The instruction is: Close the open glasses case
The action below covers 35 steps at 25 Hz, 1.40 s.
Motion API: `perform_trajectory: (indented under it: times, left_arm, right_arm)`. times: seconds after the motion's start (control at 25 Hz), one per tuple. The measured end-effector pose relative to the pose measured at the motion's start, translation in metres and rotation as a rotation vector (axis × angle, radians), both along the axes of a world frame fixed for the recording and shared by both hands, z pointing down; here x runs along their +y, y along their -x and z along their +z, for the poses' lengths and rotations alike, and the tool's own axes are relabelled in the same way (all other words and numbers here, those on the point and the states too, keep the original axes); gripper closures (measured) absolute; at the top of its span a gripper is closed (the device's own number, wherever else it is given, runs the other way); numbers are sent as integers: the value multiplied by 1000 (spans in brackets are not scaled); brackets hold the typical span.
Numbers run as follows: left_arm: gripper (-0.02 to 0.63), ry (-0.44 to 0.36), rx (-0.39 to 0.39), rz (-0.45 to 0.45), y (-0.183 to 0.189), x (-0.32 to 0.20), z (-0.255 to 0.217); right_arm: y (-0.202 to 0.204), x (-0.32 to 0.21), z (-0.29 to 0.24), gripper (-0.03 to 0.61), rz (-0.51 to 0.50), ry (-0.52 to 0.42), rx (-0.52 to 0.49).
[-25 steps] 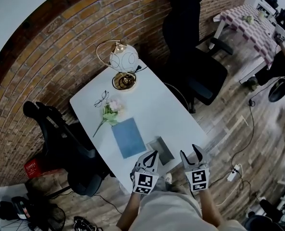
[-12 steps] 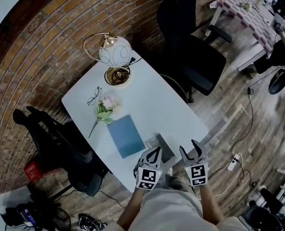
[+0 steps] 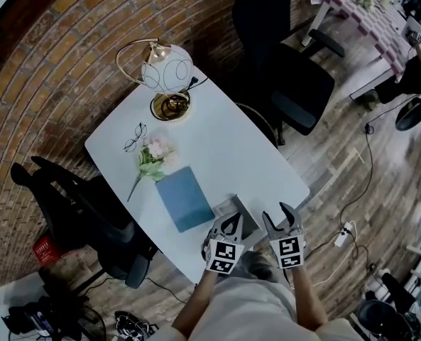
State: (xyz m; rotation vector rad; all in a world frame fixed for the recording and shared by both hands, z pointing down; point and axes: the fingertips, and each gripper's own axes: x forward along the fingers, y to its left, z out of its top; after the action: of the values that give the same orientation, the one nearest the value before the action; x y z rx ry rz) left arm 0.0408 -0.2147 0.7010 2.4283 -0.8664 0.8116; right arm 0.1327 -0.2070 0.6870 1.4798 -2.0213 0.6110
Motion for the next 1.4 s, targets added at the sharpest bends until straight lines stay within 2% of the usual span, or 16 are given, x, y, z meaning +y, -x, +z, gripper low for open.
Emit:
perform_trajectory:
  times: [0.32,0.64,0.84,1.4]
  left_arm:
    - [611,73,-18,-20,-4,2,23]
    - [611,99,-29,-11,-10,6,37]
    - [611,95,-54,9,-14,11,43]
    - [611,85,-30,12,-28,25,49]
  right_arm:
    - [5,4,22,344,-9,37,-2]
    - [8,3,39,344,-13,58,-2]
    - [11,3,46,344,-20,64,-7]
    - [20,12,61,344,-95,82,-13]
